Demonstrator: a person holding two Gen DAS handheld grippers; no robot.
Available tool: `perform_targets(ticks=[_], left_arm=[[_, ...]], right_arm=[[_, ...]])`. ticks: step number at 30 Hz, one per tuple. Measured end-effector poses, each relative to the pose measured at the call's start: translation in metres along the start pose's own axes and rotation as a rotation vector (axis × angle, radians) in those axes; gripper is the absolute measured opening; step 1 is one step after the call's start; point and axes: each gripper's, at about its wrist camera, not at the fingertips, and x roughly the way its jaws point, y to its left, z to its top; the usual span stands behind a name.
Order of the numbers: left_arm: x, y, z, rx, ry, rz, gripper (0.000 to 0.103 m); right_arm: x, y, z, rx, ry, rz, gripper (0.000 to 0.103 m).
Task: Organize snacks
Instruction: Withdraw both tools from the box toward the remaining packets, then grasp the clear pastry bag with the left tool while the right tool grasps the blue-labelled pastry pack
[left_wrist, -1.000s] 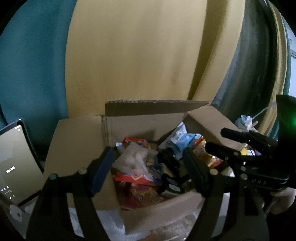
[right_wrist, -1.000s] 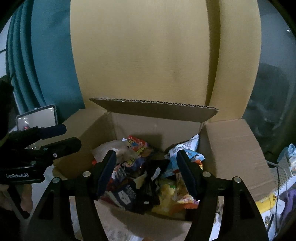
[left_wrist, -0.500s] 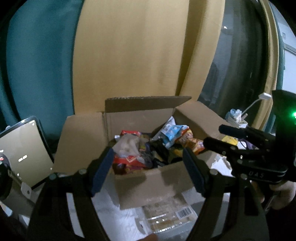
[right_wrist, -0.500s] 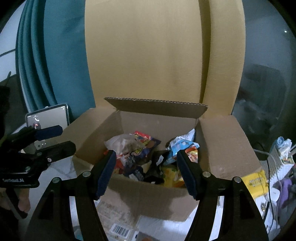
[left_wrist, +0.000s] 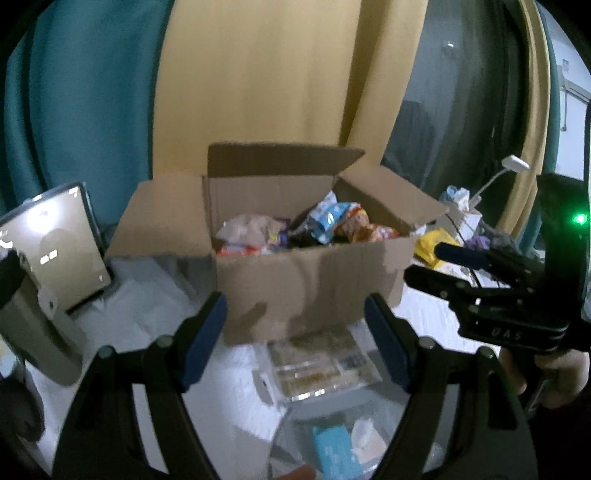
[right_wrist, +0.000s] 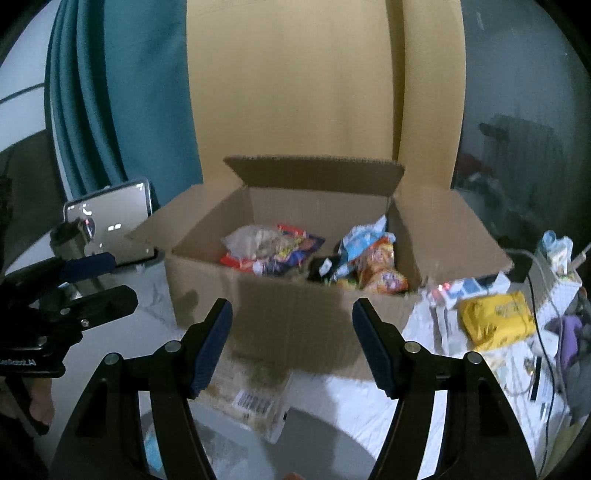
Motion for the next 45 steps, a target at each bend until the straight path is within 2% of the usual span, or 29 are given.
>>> perform_targets(ticks=[14,19,24,29,33,36,45], left_arm=[[-0.004,0.005,-0.072,-0.04,0.11,-0.014,0.078],[-0.008,0.014,-0.093,-0.092,0.134,-0.031,0.078],[-0.024,0.012,-0.106,-0.082,0.116,-0.053,0.078],[-0.03,0.006,-0.123,-0.039,0.146,-0.082,0.078],[-0.027,0.001,-0.134,0.005,0.183,-0.09,0.078],[-0.022,0.002,-0.138,-0.002,0.204,-0.077,0.078],[-0.01,0.016,-0.142,-0.055,0.233,-0.06,0.078]], right_arm=[[0.008,0.015,-0.062,0.024,0.112,0.039,0.071],[0.007,0.021,-0.08,0.024,0.144,0.047,0.071],[0.0,0.032,-0.092,-0.012,0.165,0.063,0.071],[-0.002,0.04,-0.101,-0.049,0.19,0.074,0.071],[-0.001,0.05,-0.11,-0.086,0.225,0.098,0.079],[-0.001,0.058,-0.114,-0.116,0.245,0.115,0.083],[0.004,0.075,-0.118,-0.222,0.281,0.153,0.085]])
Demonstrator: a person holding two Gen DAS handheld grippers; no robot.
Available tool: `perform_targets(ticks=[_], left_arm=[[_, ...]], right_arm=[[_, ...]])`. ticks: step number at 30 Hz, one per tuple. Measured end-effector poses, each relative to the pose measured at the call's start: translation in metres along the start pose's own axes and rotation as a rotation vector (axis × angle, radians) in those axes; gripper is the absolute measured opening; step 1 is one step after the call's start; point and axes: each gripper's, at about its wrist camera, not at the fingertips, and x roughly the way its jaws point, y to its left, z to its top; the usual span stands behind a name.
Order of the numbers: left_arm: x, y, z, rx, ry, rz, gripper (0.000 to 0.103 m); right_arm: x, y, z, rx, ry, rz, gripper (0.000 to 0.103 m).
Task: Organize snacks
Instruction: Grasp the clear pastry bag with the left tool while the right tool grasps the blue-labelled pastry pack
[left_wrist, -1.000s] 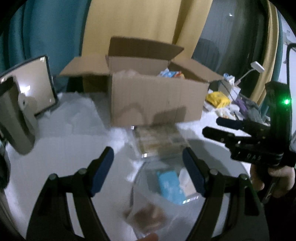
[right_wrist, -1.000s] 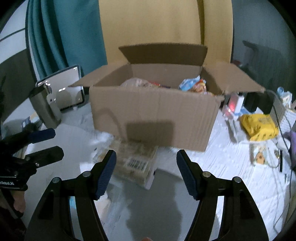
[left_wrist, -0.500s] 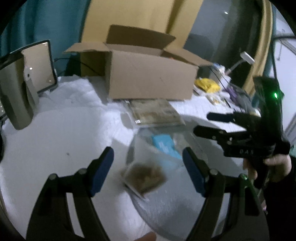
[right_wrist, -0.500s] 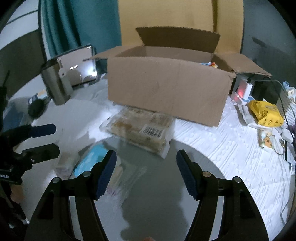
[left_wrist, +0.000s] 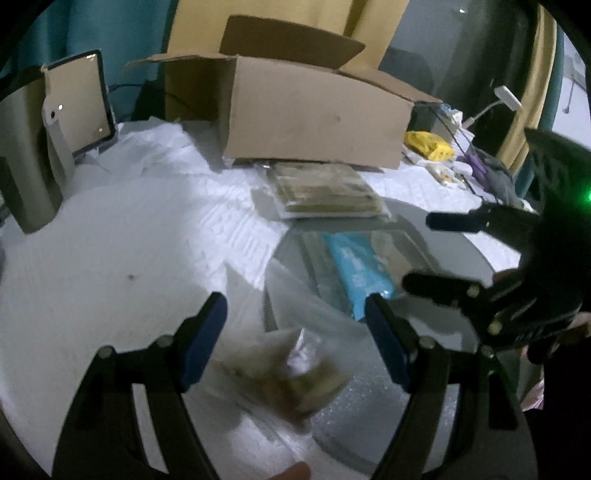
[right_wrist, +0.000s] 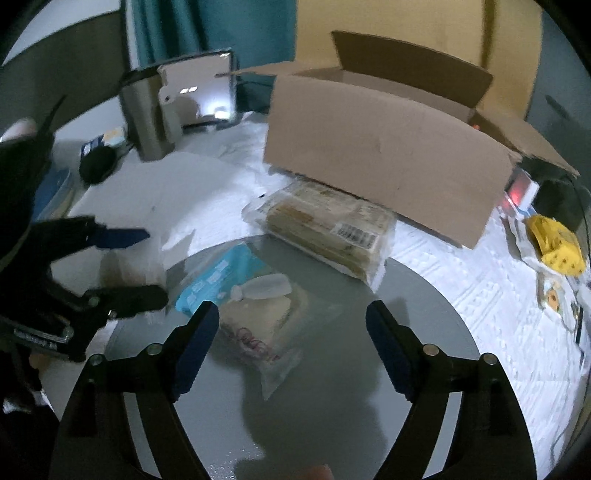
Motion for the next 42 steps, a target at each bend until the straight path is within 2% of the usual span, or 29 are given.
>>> perform_targets(ticks=[5,9,11,15,22,25,26,29,34,42], left_arm=[[-0.007,0.011,0.003,-0.046,-0.032,-0.001,0.078],[-0.012,0.023,0.007,-0.09,-0.063,0.036,0.078],[-0.015,0.027,0.006,-0.099,-0.07,0.028,0.078],[-0.018,0.027,0.0,-0.09,-0.059,0.001,0.078],[-0.025,0.014,-0.013,-0.04,-0.043,-0.037,0.078],[-0.023,0.009,-0.015,-0.021,-0.044,-0.037,0.079],[-0.022,0.008,-0.014,-0.016,-0.045,-0.036,0.079],[-0.021,0.007,-0.013,-0.005,-0.036,-0.028,0.084],[-0.041,0.01,-0.009,-0.026,-0.097,-0.063,0.086],[-0.043,-0.001,-0.024,0.073,-0.047,-0.062,0.089]], right_arm=[[0.011,0.005,0.002,-0.023,0.019,0.023,0.091],[0.021,0.01,0.011,-0.036,0.026,0.006,0.091],[0.028,0.013,0.015,-0.056,0.034,-0.008,0.091],[0.042,0.017,0.019,-0.075,0.046,-0.007,0.091],[0.052,0.004,0.017,-0.004,0.076,0.008,0.091],[0.048,0.002,0.015,0.007,0.07,0.01,0.077],[0.047,0.003,0.015,0.011,0.069,0.021,0.065],[0.043,0.002,0.012,0.013,0.066,0.017,0.064],[0.035,-0.003,0.005,0.033,0.058,0.017,0.064],[0.018,-0.013,-0.002,0.067,0.023,0.008,0.064]])
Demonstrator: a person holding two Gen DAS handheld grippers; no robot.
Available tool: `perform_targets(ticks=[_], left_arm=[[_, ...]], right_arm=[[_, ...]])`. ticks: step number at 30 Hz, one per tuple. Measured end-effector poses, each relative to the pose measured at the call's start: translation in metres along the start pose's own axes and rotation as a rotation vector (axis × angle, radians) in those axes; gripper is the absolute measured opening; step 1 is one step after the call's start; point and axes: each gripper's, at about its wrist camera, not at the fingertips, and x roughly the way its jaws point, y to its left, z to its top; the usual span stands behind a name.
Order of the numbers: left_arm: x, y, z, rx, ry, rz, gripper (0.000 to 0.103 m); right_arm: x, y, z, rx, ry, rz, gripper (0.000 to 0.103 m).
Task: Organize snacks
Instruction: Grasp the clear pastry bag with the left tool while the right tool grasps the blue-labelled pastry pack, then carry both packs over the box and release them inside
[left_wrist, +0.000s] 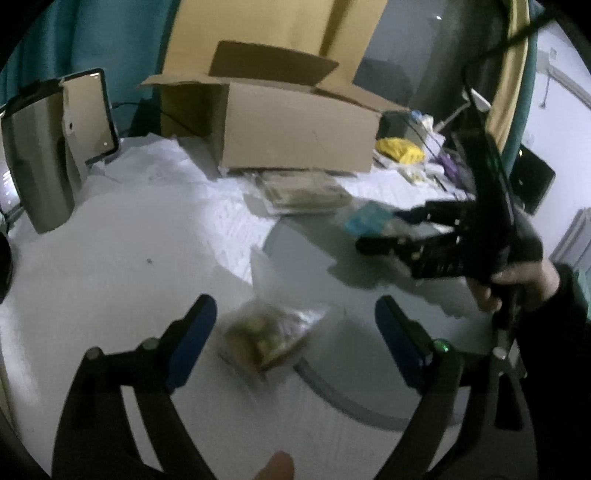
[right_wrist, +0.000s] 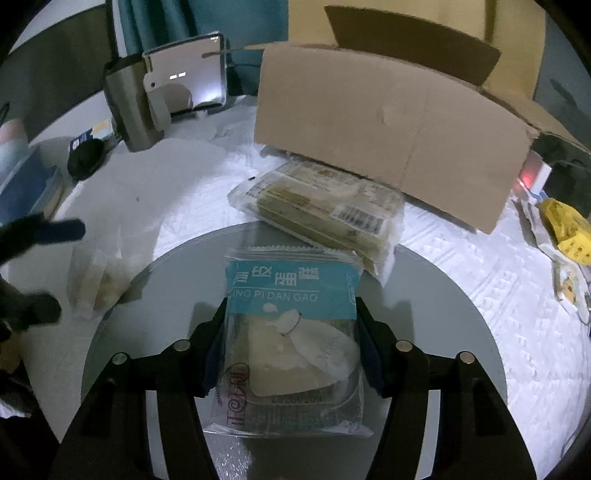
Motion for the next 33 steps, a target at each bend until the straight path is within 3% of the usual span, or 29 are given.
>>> perform_targets(ticks=[5,10,11,13,16,33], left_arm=[[0.015,-0.003,-0.004,0.061,0.051,0.089,0.089],[0.03,0.014,-0.003,-0.025,0.093,0.12,0.088],[0.029,0.017,-0.003,-0.039,0.088,0.112,0.084],[0.027,0.018,-0.001,-0.039,0.077,0.112,0.058],[0.023,0.013,0.002,-0.01,0.055,0.138,0.045],[0.004,-0.007,0.064,0.026,-0.053,0.146,0.042]], right_arm=[[-0.007,-0.002,-0.004,0.007,-0.011,-0.006,0.064],[-0.017,-0.005,-0.004,0.015,-0.029,-0.012,0.064],[-0.019,-0.006,-0.004,0.016,-0.034,-0.014,0.064],[-0.024,-0.008,-0.003,0.018,-0.044,-0.019,0.064],[-0.03,-0.013,0.0,0.023,-0.058,-0.028,0.064],[-0.062,-0.042,0.034,0.045,-0.159,-0.053,0.064]])
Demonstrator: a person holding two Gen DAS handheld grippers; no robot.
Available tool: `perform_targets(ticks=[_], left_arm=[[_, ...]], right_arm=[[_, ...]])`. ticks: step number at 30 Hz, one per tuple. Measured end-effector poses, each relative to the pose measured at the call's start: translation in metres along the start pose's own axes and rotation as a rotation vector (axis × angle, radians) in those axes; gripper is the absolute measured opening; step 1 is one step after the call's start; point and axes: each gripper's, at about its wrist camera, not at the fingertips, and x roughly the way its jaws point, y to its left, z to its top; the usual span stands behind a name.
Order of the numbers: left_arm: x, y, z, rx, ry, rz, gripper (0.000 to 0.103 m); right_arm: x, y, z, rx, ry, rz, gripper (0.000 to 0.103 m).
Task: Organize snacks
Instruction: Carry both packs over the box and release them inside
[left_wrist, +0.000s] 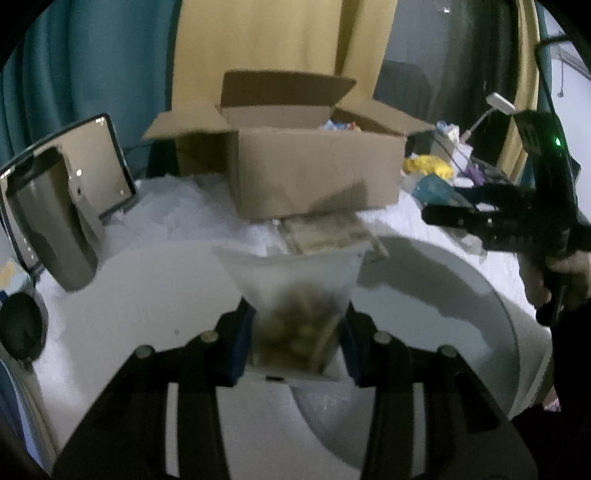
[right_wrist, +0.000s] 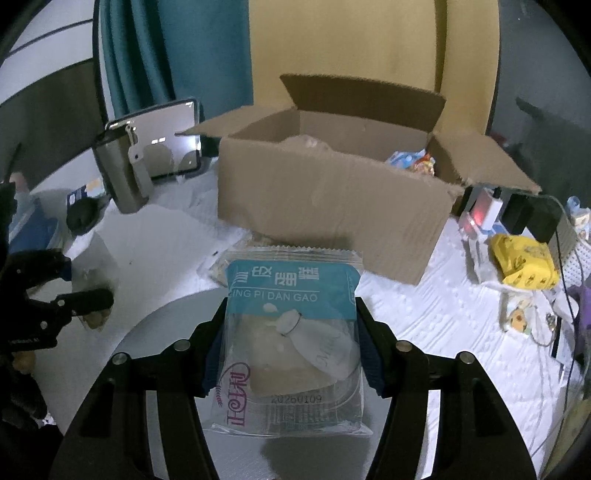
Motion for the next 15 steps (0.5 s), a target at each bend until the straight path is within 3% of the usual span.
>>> perform_targets(ticks=[15], left_arm=[[0.019,-0.005,0.074,0.011,-0.082,-0.015,0.042]], right_arm=[[-0.003,-0.038,0.051,0.026,-0.093,-0.033,0.064]])
